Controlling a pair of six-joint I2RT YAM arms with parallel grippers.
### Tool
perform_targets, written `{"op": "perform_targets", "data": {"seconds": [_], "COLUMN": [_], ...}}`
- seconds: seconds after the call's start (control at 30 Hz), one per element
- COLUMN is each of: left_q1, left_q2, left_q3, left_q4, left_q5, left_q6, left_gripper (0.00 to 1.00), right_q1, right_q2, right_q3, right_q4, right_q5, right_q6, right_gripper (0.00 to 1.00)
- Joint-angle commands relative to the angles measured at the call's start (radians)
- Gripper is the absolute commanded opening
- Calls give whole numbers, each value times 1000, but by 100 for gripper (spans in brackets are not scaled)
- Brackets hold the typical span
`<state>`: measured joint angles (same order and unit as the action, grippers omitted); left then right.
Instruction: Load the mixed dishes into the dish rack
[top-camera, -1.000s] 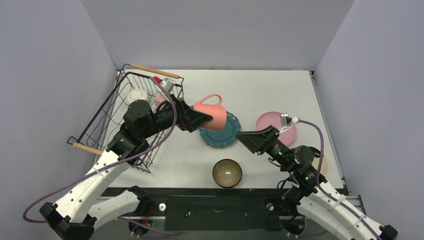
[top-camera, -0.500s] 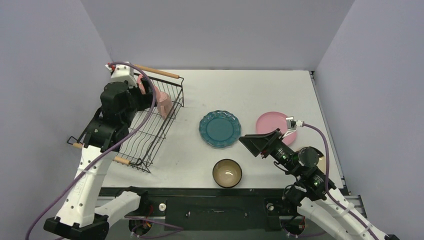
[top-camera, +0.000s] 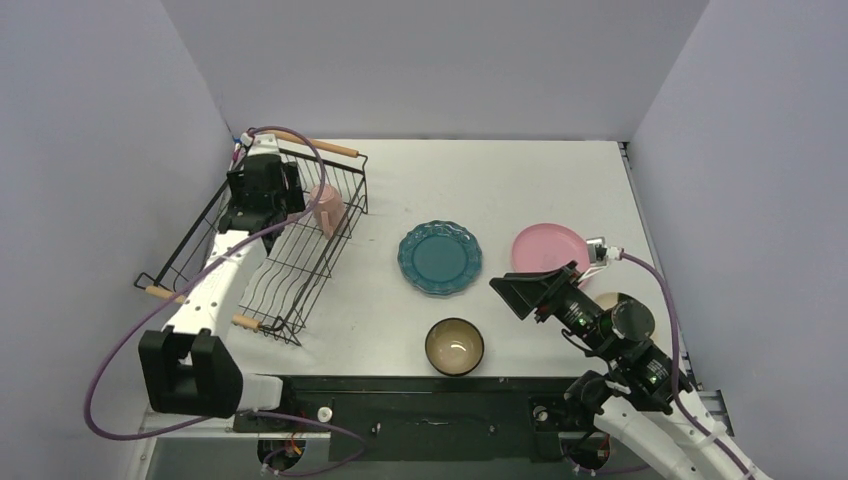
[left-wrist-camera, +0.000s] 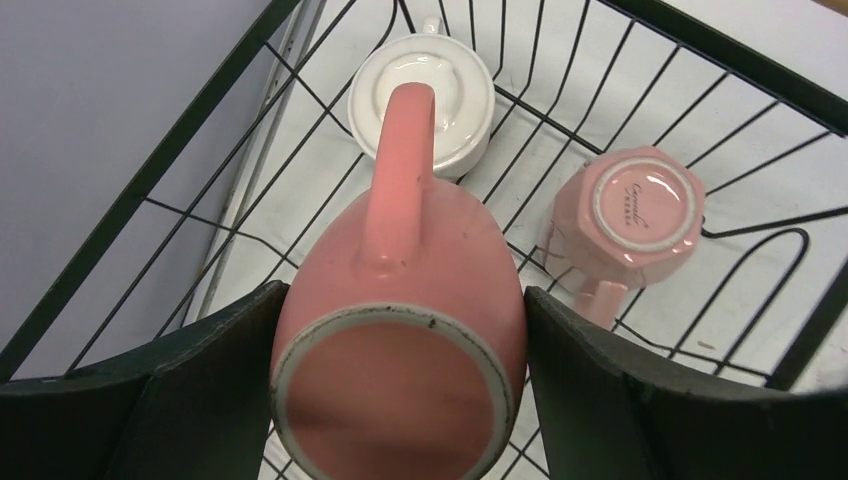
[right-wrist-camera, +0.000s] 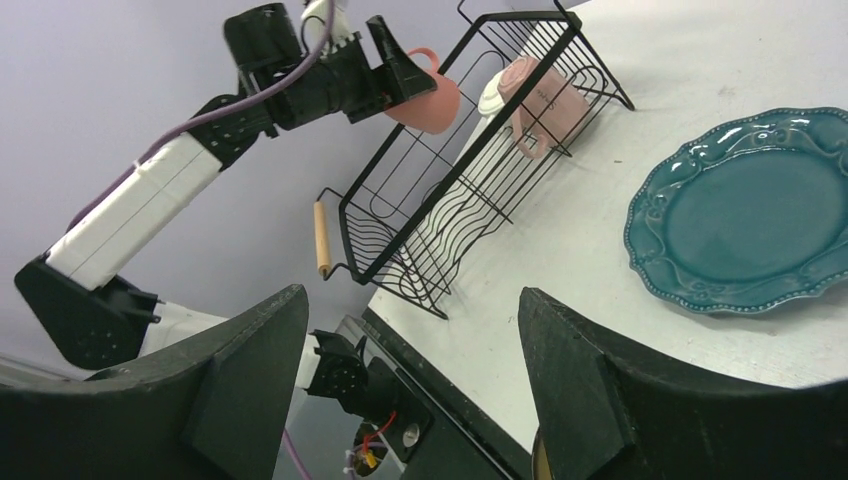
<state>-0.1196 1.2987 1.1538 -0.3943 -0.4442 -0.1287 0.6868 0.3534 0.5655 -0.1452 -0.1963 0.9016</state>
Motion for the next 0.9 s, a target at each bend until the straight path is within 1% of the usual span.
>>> {"op": "perform_targets", "data": {"seconds": [0.0,0.17,0.33,0.6,0.77,0.87], "left_q1": [40,79,82,94,107,113], "left_q2": [80,185,225,294,346,377], "left_q3": [29,13,-29,-39,-1,24], "left_q4": [243,276,310,309,296,278], "left_q5": [24,169,170,189,222,245], "left_q6": [13,-3,-2,-19,-38,-65], "left_gripper": [0,0,0,0,0,4], "right_q1": [-6,-8,-6,-8,-9,-8], "right_q2": [-29,-67,-79,-22,-6,1], "right_q3": [54,43,55,86,84,83], "right_q4": [-44,-66,-95,-97,-85,-79], "right_q5": [30,54,62,59,60,60], "right_q6": [-36,-29,-33,-44,-38,-33], "right_gripper": [72,72,72,71,71,71]}}
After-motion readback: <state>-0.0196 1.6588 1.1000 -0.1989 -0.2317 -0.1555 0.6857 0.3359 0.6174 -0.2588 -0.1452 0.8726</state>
